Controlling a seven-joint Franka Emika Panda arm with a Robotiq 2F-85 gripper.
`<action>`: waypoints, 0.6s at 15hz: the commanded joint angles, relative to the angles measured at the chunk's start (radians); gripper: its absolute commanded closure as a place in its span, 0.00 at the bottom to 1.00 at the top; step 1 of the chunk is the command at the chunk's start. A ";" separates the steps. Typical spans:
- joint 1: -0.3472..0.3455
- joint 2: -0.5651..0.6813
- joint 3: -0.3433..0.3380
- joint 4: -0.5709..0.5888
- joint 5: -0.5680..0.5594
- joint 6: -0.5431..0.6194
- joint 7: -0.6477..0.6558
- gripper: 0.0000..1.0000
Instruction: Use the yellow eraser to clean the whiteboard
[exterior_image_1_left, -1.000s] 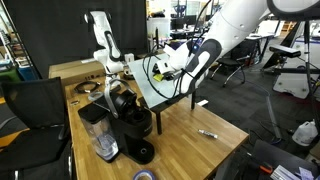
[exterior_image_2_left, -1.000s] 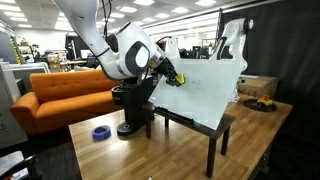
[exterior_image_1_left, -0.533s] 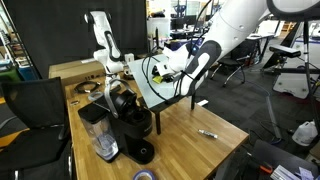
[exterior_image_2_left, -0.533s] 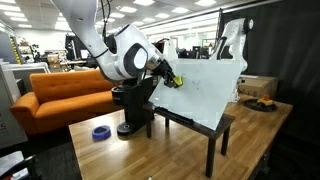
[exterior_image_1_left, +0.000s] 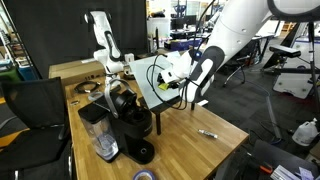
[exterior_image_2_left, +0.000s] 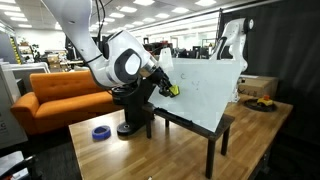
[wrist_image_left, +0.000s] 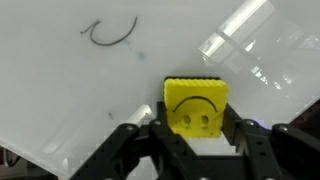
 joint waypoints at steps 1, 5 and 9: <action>0.041 0.012 -0.047 -0.009 0.023 0.000 -0.025 0.71; 0.071 0.027 -0.078 -0.004 0.021 0.000 -0.017 0.71; 0.082 0.022 -0.084 0.007 0.013 -0.023 -0.007 0.71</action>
